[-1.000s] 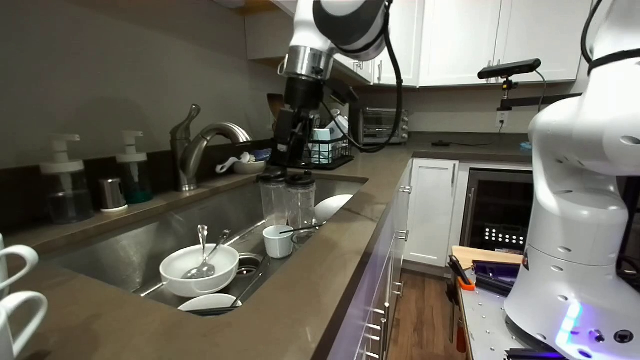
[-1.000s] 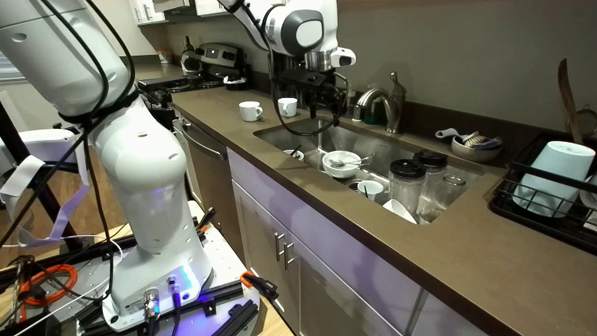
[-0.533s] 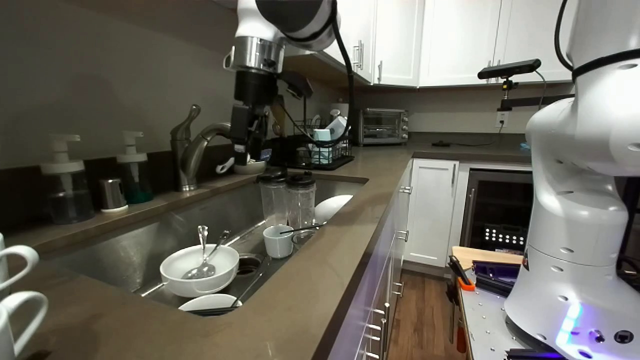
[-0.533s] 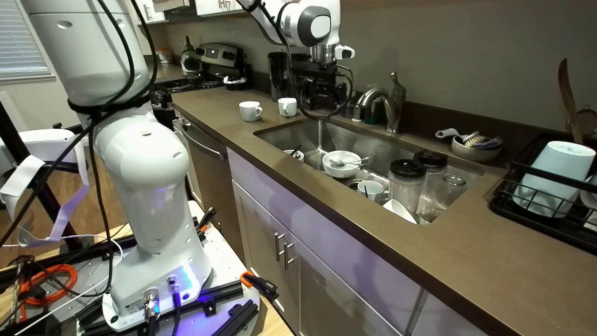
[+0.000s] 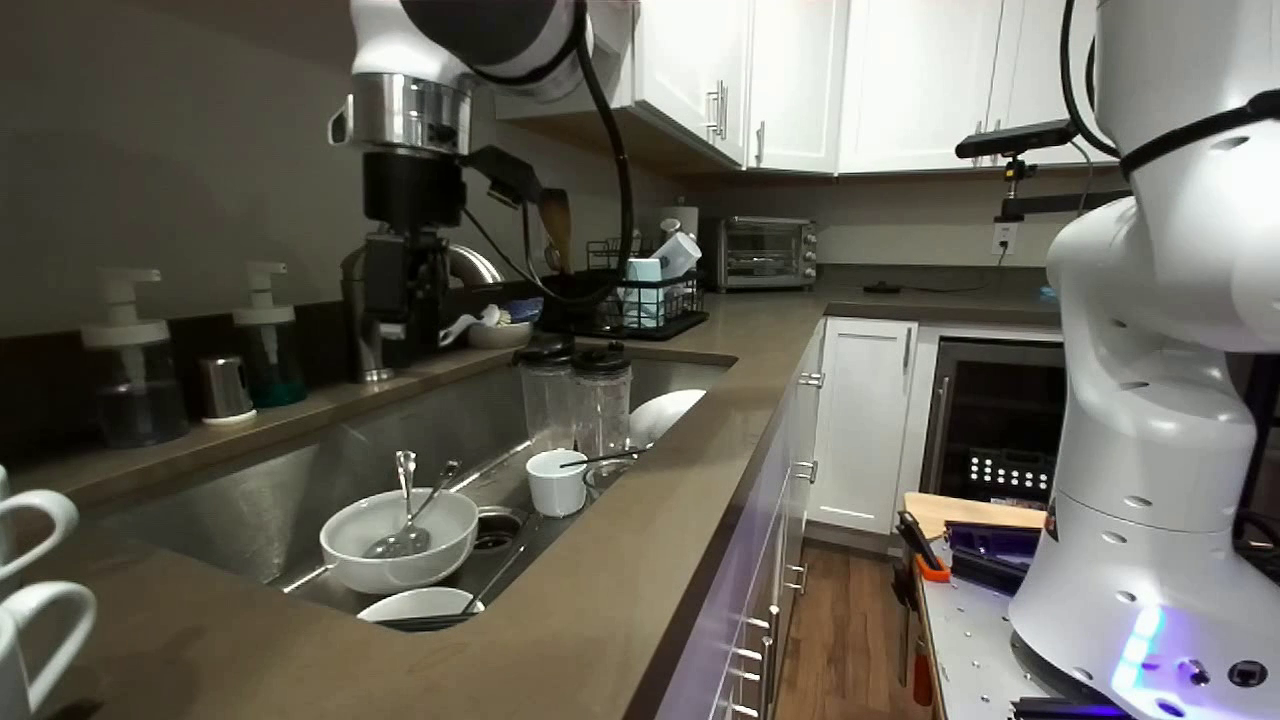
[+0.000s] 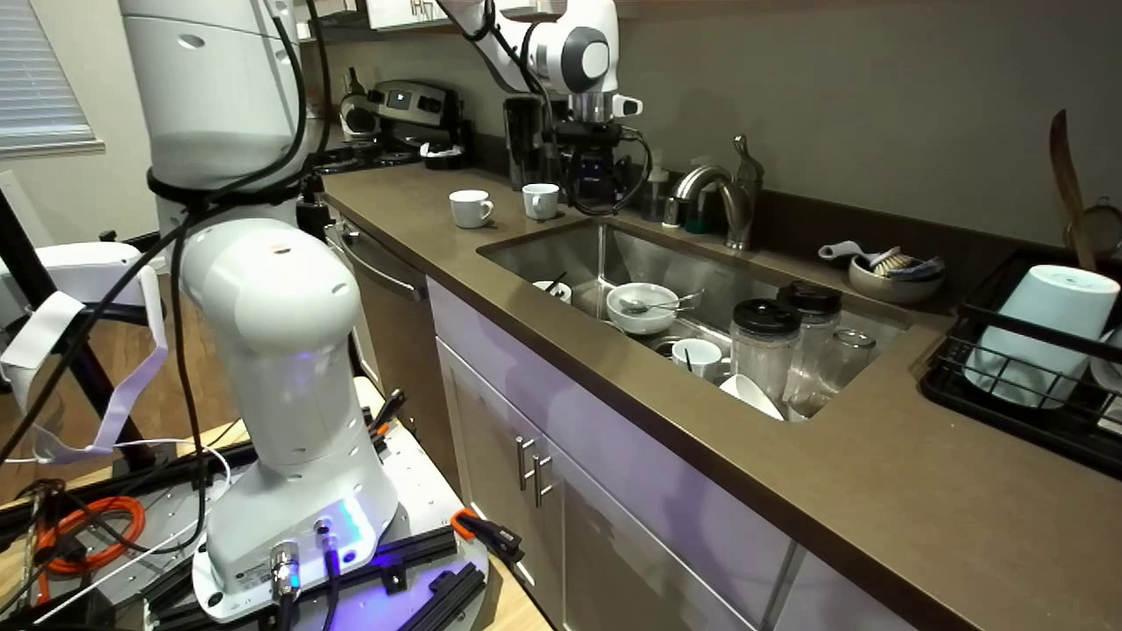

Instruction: Pour the water from the cup beside the sink into the sink

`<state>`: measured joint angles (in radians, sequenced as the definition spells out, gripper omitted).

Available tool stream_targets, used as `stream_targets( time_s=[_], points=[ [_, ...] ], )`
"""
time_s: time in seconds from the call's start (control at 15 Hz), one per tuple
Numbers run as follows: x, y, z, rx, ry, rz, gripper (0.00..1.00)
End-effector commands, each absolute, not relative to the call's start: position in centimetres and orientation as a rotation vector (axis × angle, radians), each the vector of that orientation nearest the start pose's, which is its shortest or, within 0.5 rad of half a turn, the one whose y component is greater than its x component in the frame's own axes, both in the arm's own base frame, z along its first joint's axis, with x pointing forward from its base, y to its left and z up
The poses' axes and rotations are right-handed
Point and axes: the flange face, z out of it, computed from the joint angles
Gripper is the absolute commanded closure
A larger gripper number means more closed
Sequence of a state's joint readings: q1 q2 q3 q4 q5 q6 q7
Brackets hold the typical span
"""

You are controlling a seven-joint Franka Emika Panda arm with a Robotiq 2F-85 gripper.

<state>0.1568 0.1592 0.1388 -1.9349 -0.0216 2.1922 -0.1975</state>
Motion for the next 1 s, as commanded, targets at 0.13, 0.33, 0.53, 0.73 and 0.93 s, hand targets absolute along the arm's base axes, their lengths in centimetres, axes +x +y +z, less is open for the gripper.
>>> stream_targets(
  time_s=[0.13, 0.33, 0.53, 0.73, 0.93],
  points=[
    [61.8, 21.1, 39.8, -2.984, -1.053, -0.093, 0.0],
    [63.4, 22.7, 39.2, -2.93, -1.145, -0.051, 0.0],
    [64.3, 24.0, 39.0, -2.892, -1.212, 0.014, 0.0],
    [64.3, 25.6, 39.0, -2.889, -1.214, 0.064, 0.0],
    [64.1, 27.1, 39.2, -2.879, -1.236, 0.059, 0.0]
  ],
)
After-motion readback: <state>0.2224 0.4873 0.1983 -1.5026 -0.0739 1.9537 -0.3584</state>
